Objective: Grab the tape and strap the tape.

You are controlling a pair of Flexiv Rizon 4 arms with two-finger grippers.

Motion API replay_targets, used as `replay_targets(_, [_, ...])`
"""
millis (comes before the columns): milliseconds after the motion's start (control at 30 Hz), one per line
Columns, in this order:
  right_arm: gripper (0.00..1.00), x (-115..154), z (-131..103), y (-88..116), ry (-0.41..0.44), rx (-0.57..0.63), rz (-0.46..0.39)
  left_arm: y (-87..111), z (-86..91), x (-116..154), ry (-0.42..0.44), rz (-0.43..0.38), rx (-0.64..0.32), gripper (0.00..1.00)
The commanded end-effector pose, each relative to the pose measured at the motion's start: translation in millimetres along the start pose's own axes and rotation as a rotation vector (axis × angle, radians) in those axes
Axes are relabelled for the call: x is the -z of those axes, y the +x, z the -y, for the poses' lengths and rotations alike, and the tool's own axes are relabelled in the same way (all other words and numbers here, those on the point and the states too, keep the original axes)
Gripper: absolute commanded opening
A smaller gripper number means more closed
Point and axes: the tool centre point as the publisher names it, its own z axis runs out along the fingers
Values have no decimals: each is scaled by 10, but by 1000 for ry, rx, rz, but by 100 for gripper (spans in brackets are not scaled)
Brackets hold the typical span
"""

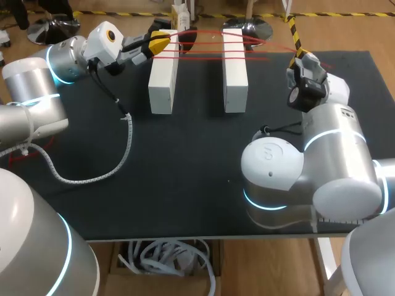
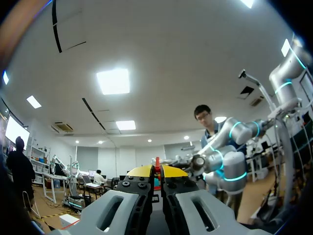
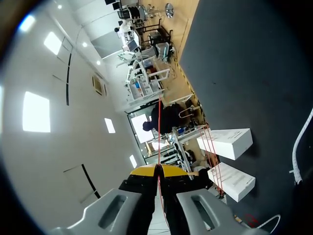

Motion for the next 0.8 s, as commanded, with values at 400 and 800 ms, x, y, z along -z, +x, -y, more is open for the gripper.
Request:
replay_targets(400, [0, -2, -2, 26, -16, 95, 18, -7, -6, 4, 1, -2, 0, 0])
replay_targets(800, [0, -2, -2, 26, -16, 95, 18, -30, -17, 3, -105, -4, 30, 0])
